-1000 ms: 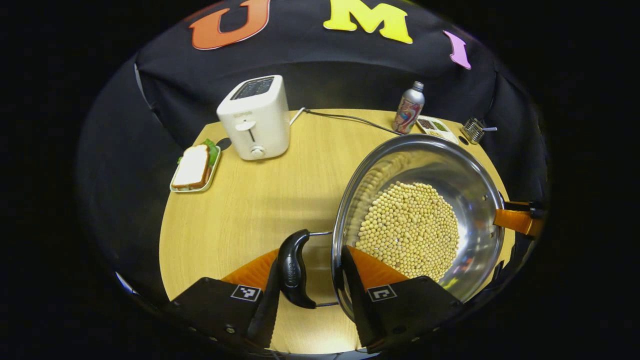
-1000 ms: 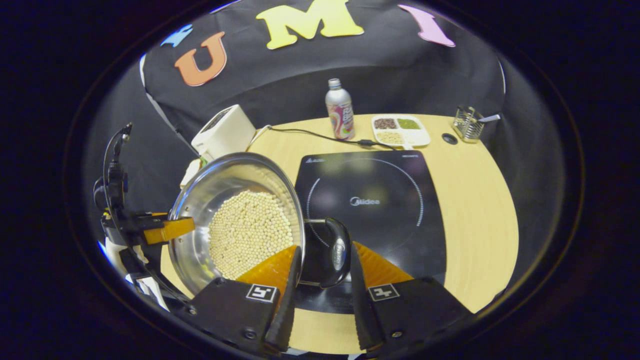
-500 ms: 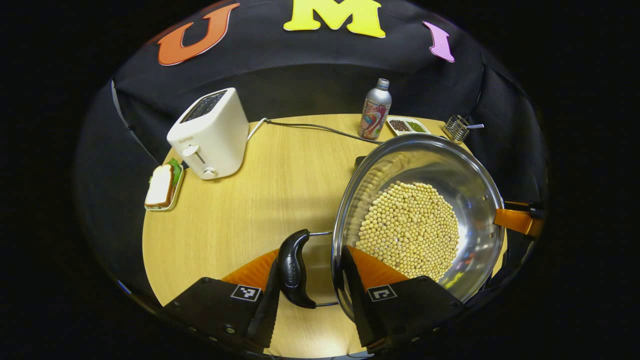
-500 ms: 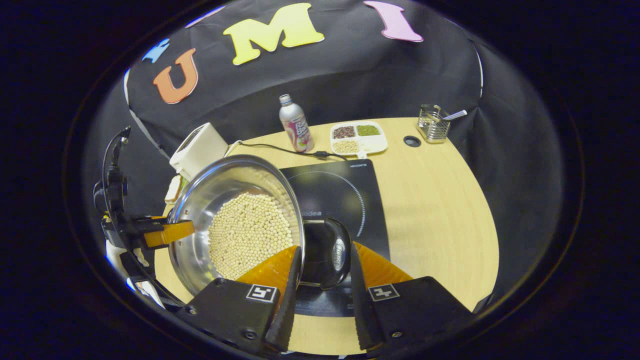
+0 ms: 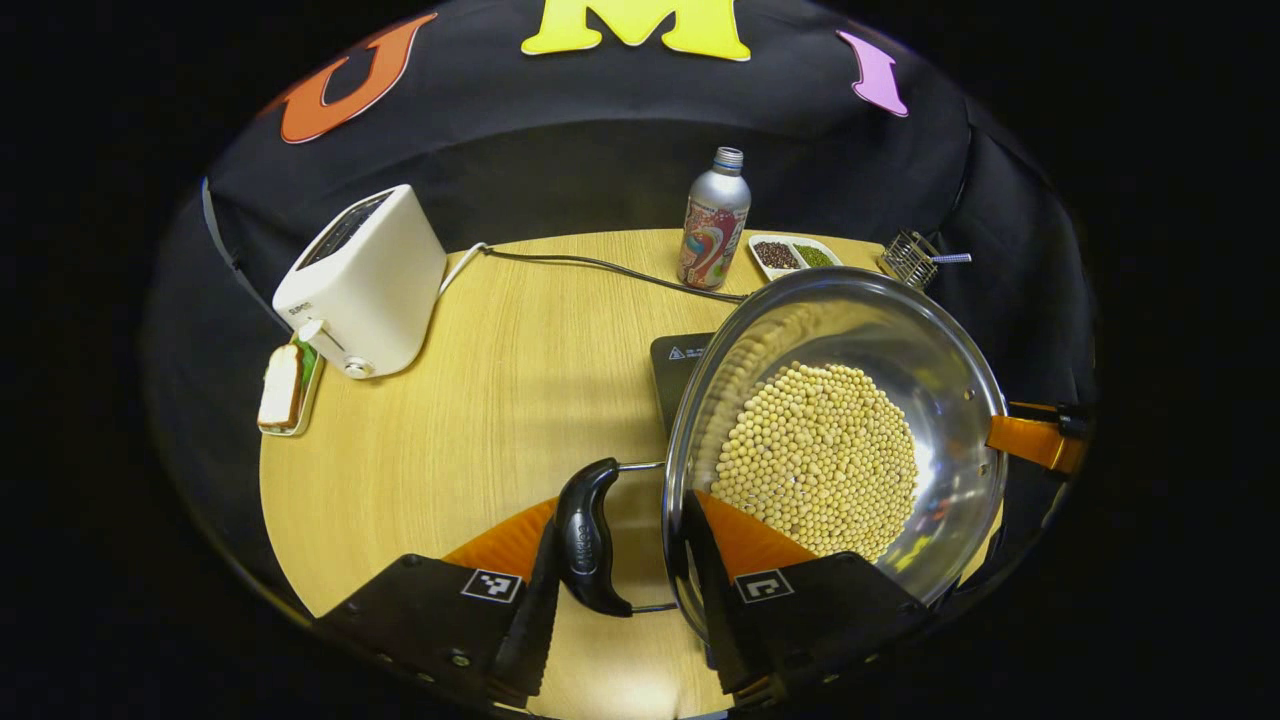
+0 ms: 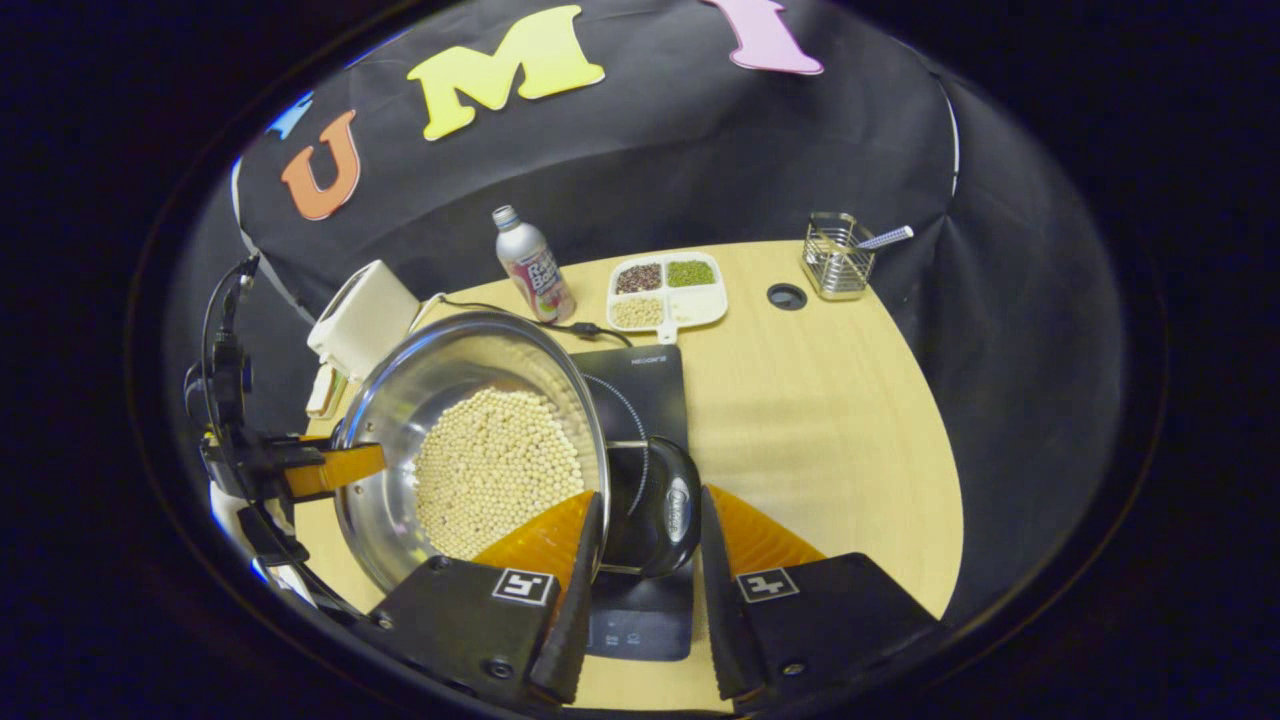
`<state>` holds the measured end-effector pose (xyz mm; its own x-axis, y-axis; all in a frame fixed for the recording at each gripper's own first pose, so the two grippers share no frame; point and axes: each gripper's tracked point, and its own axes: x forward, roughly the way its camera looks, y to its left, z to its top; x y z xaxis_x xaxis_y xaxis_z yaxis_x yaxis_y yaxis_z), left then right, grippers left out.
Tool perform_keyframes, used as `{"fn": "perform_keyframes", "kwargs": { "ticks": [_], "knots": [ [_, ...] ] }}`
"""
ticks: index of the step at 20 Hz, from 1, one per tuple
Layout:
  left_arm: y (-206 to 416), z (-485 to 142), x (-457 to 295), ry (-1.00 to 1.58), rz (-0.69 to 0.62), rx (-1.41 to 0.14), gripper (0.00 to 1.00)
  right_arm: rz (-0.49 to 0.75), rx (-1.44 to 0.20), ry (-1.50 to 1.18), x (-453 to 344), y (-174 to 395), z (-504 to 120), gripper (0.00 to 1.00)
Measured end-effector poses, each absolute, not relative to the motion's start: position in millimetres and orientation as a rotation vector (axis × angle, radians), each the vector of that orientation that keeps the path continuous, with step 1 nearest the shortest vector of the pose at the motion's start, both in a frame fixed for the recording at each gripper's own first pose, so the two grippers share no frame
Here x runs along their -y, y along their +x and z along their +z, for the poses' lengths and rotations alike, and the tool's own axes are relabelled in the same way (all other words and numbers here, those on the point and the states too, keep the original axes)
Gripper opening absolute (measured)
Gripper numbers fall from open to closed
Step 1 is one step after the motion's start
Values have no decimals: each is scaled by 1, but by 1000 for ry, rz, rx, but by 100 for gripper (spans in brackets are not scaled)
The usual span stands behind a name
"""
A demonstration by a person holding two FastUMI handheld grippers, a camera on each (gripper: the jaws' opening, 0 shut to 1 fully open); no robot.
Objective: First push the handle of the pot to place it horizontally, then grasp the pot with both hands and set it on the induction cooktop.
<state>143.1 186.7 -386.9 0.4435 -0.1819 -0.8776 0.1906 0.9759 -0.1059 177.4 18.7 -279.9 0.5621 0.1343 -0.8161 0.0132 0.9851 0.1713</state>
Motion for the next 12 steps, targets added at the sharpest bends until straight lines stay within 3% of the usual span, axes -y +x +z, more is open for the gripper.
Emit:
{"fn": "perform_keyframes", "kwargs": {
  "ticks": [12],
  "knots": [
    [161, -404, -153, -8, -198, -1129, 62, 111, -1020, 147, 8, 210, -300, 51]
  ]
}}
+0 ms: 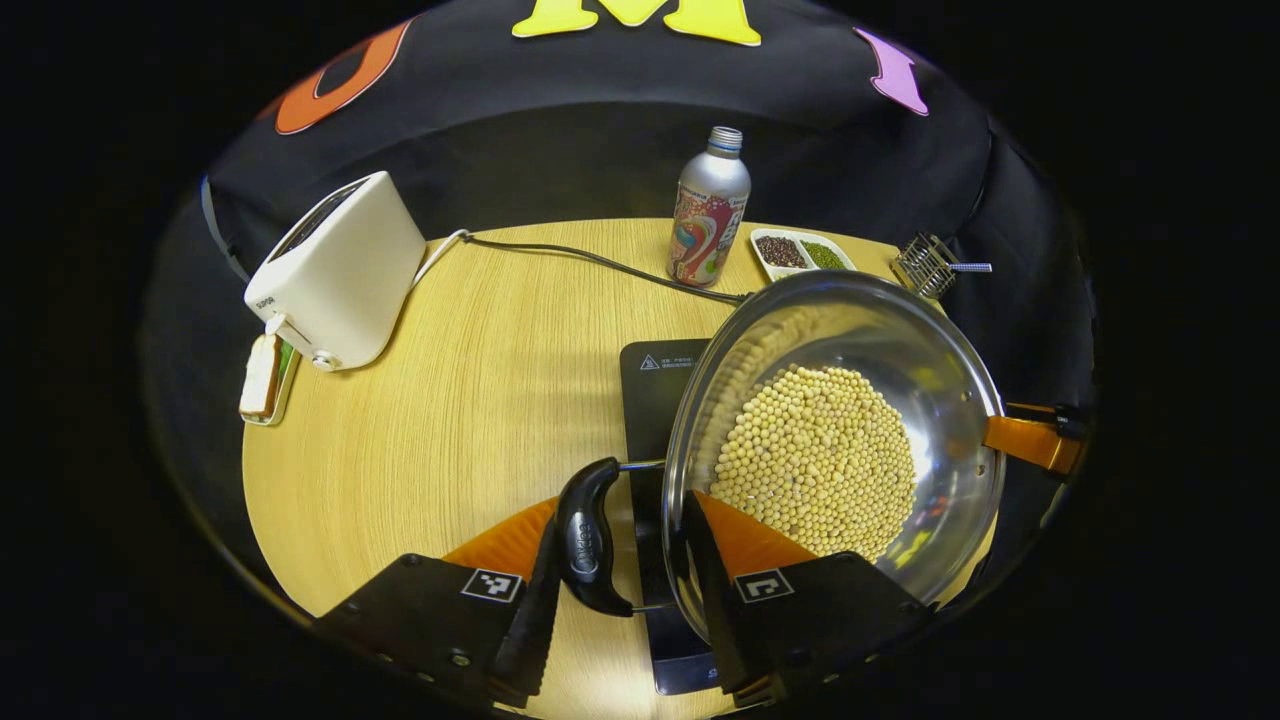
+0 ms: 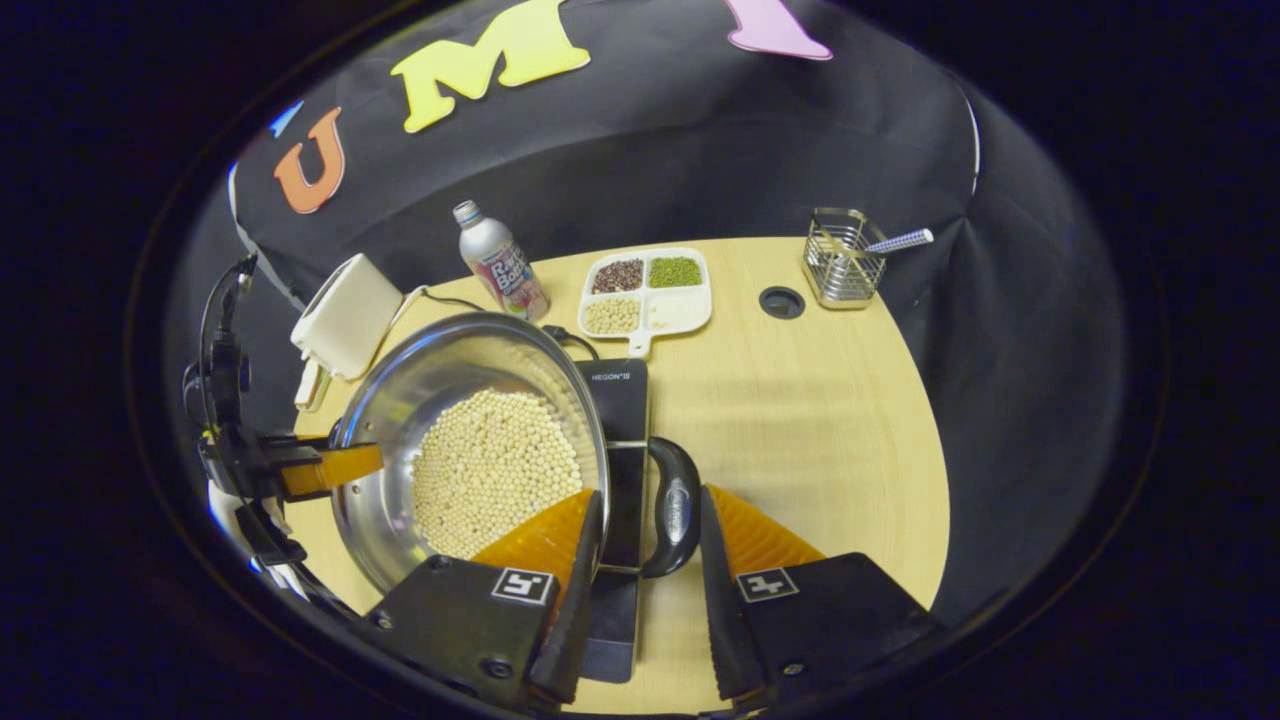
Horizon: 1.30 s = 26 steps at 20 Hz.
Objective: First push the handle of the pot to place it horizontally, then grasp the pot with both hands and set it on the induction cooktop.
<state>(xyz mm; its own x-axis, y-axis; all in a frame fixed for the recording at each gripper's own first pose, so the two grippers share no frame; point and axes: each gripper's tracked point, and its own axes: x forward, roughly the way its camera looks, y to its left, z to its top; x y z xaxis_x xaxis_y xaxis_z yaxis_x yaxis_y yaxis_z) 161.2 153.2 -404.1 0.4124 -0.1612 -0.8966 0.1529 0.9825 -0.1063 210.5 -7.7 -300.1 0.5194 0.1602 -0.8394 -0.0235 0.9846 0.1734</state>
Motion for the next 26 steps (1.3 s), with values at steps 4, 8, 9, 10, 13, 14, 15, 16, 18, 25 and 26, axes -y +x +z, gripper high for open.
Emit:
{"fn": "perform_keyframes", "kwargs": {
  "ticks": [4, 8, 9, 10, 13, 14, 15, 16, 18, 25, 26],
  "knots": [
    [160, -404, -153, -3, -206, -1138, 63, 126, -1012, 148, 8, 215, -303, 51],
    [159, -405, -155, -15, -198, -1123, 67, 180, -977, 167, 7, 218, -307, 51],
    [159, -406, -155, -8, -203, -1119, 72, 184, -963, 185, 8, 218, -306, 51],
    [159, -407, -155, -8, -199, -1115, 72, 186, -948, 195, 8, 218, -307, 51],
    [160, -408, -155, 6, -185, -1098, 72, 191, -921, 171, 7, 218, -309, 51],
    [160, -408, -155, 8, -186, -1097, 72, 187, -919, 173, 7, 217, -308, 52],
    [161, -408, -154, 5, -184, -1097, 72, 185, -919, 176, 7, 218, -308, 52],
    [160, -409, -154, 5, -182, -1102, 63, 184, -917, 182, 7, 217, -307, 52],
    [160, -409, -154, 5, -184, -1102, 63, 185, -909, 193, 7, 218, -307, 52],
    [162, -406, -154, 0, -180, -1094, 63, 176, -862, 210, 7, 219, -306, 53],
    [162, -408, -154, 2, -182, -1094, 65, 170, -861, 216, 8, 219, -305, 54]
  ]
}}
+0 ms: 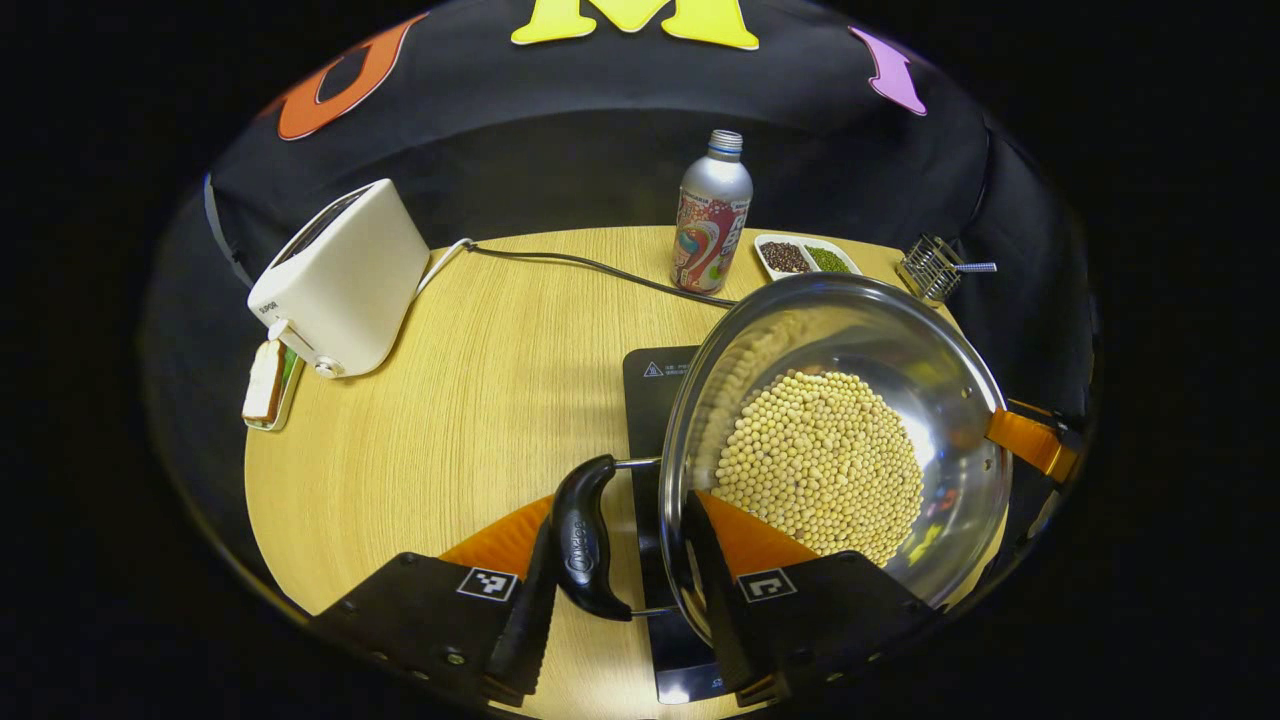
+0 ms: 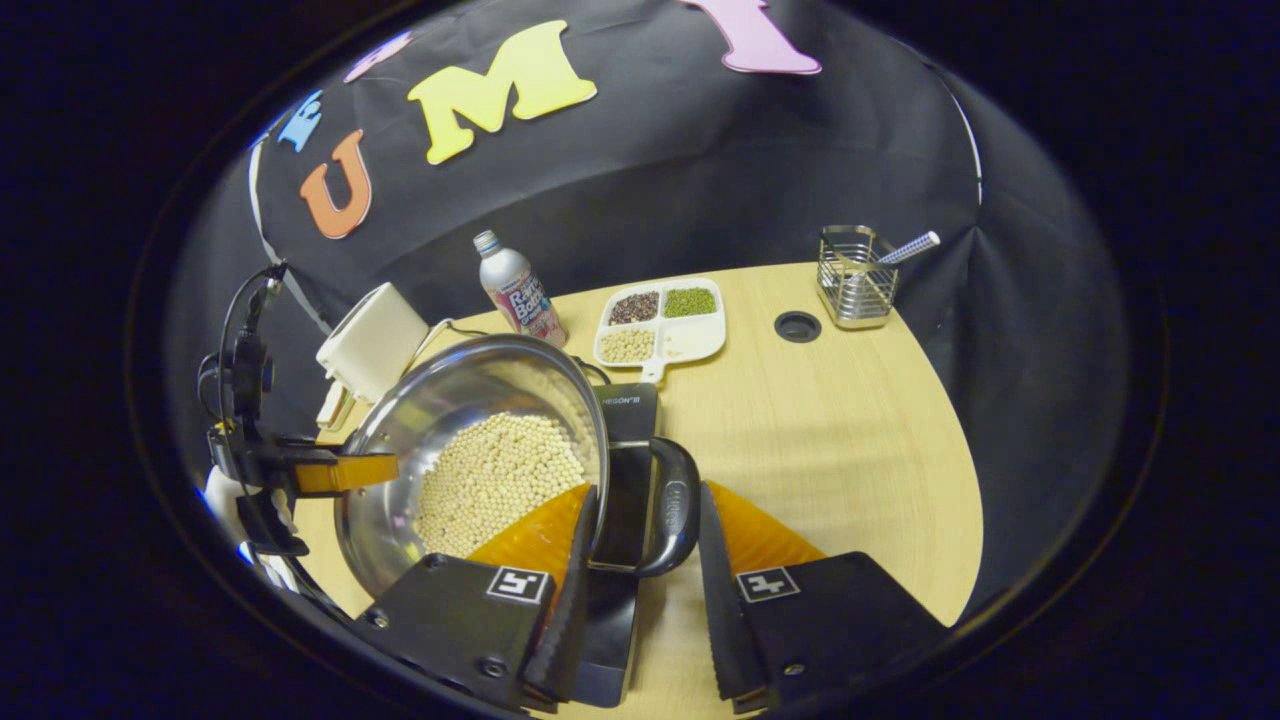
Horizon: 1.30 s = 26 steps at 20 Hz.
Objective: First push the handle of the pot to place it horizontally, then grasp the pot with both hands and set it on the induction cooktop.
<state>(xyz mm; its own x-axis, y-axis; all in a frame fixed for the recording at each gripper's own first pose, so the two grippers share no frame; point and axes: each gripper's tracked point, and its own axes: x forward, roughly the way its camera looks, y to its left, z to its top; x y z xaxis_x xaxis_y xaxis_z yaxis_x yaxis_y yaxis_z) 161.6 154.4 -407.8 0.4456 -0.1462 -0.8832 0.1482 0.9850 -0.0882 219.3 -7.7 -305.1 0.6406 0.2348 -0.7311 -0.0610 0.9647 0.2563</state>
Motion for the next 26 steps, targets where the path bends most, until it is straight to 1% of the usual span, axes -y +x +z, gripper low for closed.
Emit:
{"fn": "perform_keyframes", "kwargs": {
  "ticks": [1, 2, 3, 4, 5, 6, 7, 8, 12, 21, 26],
  "knots": [
    [161, -408, -154, -2, -183, -1093, 75, 173, -857, 211, 8, 219, -305, 55],
    [162, -407, -153, -7, -182, -1089, 65, 168, -852, 213, 10, 219, -305, 57],
    [161, -406, -153, -12, -181, -1083, 66, 167, -839, 221, 10, 220, -301, 65],
    [160, -403, -155, -18, -176, -1062, 77, 153, -818, 215, 14, 221, -302, 67],
    [162, -396, -156, -21, -172, -1030, 70, 136, -795, 195, 20, 221, -298, 72],
    [164, -390, -158, -13, -166, -989, 73, 139, -768, 178, 20, 219, -294, 81],
    [167, -382, -163, 7, -151, -950, 80, 139, -748, 158, 21, 217, -289, 83],
    [167, -375, -167, 29, -140, -907, 99, 144, -737, 136, 20, 213, -284, 82],
    [164, -347, -173, 62, -114, -796, 98, 165, -693, 78, 7, 198, -267, 83],
    [140, -294, -173, 47, -118, -671, 98, 181, -583, 35, -20, 179, -215, 83],
    [123, -242, -186, 45, -91, -544, 98, 199, -490, 11, -36, 169, -168, 83]
  ]
}}
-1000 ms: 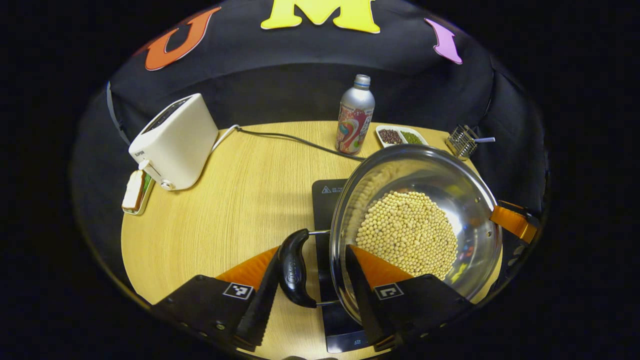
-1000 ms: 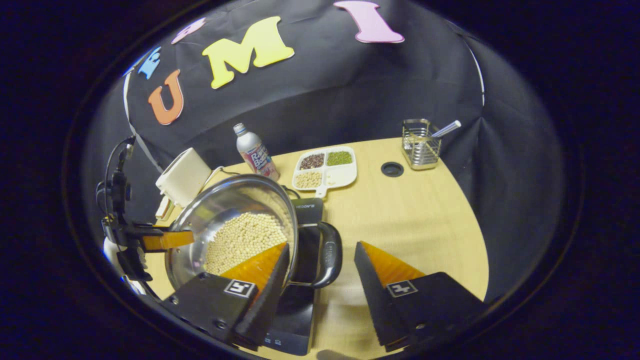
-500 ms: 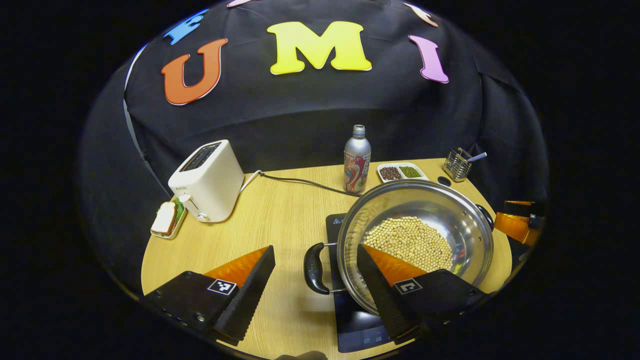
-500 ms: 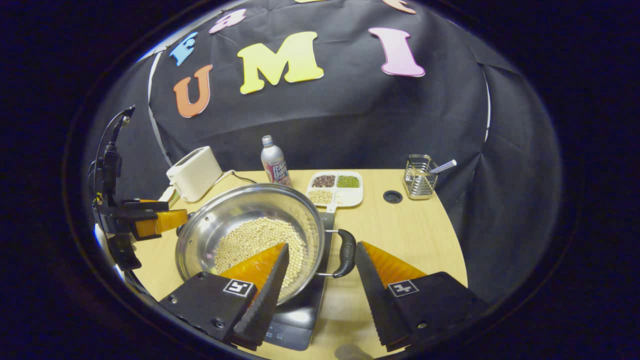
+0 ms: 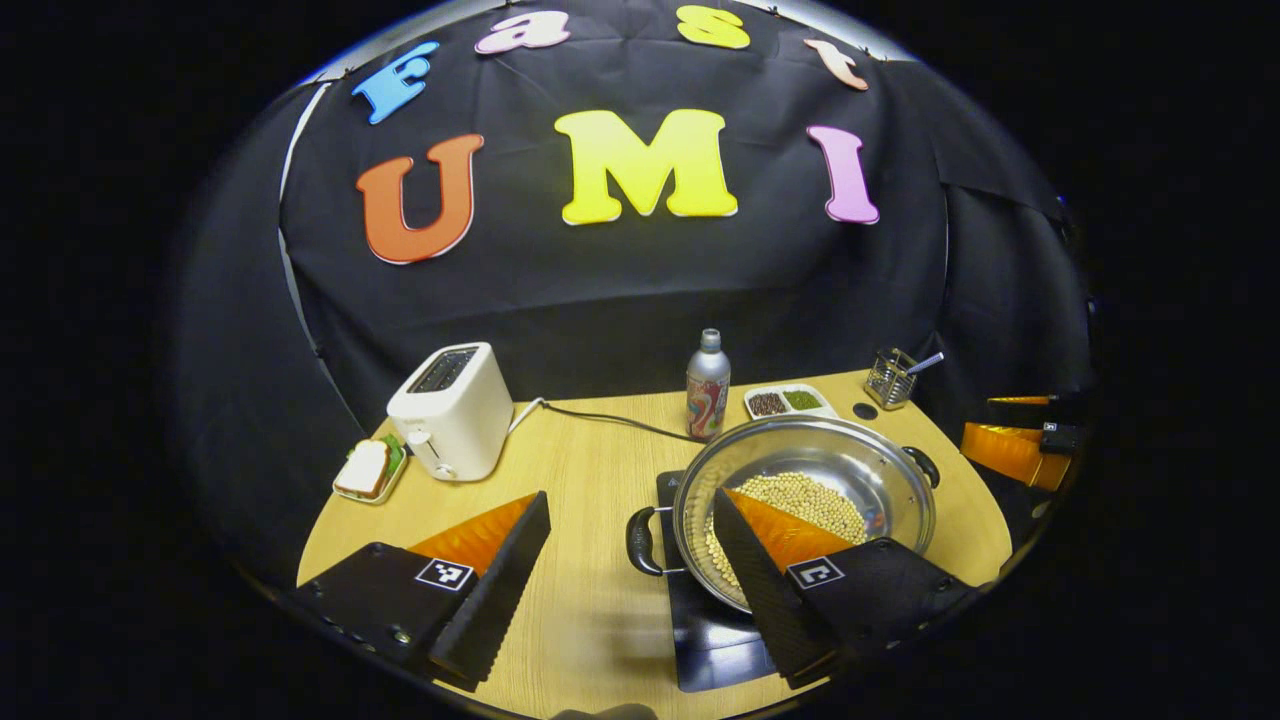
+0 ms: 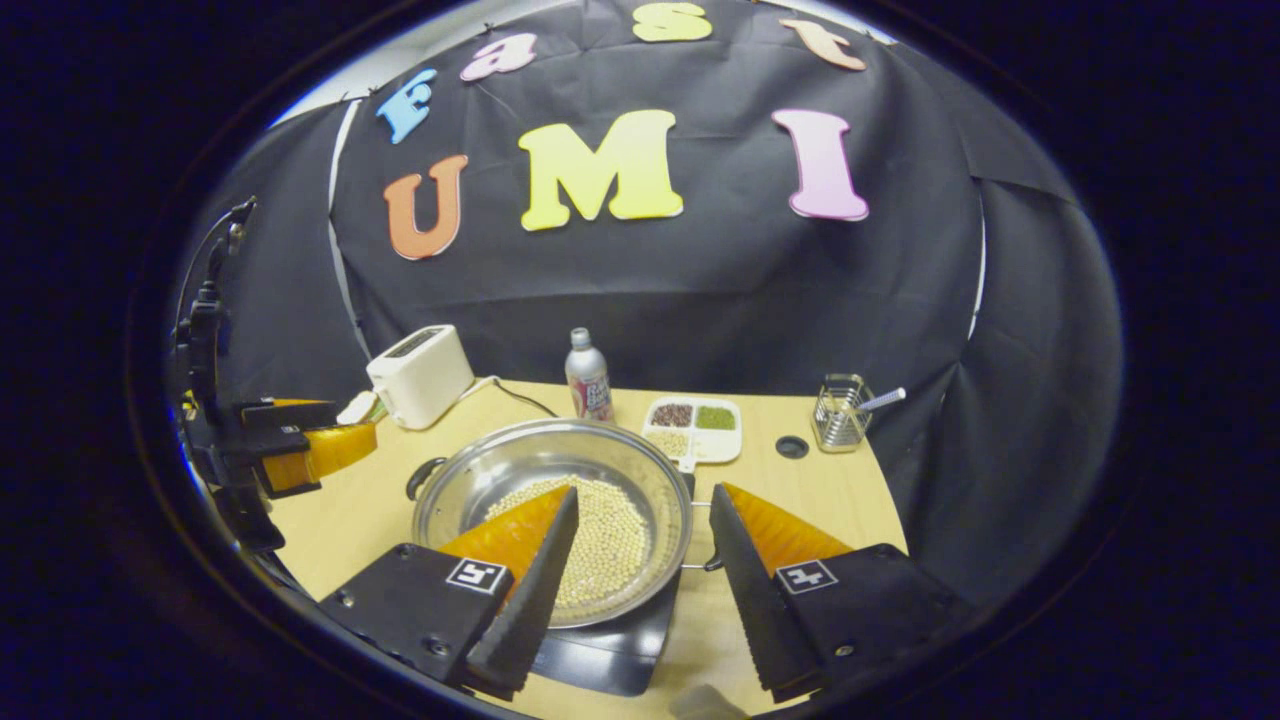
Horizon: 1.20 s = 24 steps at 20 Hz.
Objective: First push the handle of the pot to place it horizontally, then grasp the pot with both hands and set it on the induction cooktop.
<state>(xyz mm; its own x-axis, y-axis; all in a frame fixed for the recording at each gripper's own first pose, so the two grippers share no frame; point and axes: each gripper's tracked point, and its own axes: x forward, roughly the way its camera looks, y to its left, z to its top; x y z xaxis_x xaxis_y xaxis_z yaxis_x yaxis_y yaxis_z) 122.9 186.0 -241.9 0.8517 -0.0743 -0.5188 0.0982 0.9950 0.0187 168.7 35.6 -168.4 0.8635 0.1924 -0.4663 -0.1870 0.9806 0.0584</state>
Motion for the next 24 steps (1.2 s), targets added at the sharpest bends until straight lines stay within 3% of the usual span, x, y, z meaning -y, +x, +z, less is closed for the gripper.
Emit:
{"fn": "perform_keyframes", "kwargs": {
  "ticks": [6, 9, 15, 24],
  "knots": [
    [94, -150, -209, 33, -62, -373, 98, 214, -302, -7, -55, 142, -71, 84],
    [76, -106, -220, -3, -51, -297, 98, 216, -188, -15, -62, 122, -15, 100],
    [40, -25, -251, -32, -30, -147, 98, 221, -3, 8, -72, 72, 77, 99],
    [-17, 26, -298, -62, 22, -48, 97, 120, 74, 61, -45, 19, 115, 99]
  ]
}}
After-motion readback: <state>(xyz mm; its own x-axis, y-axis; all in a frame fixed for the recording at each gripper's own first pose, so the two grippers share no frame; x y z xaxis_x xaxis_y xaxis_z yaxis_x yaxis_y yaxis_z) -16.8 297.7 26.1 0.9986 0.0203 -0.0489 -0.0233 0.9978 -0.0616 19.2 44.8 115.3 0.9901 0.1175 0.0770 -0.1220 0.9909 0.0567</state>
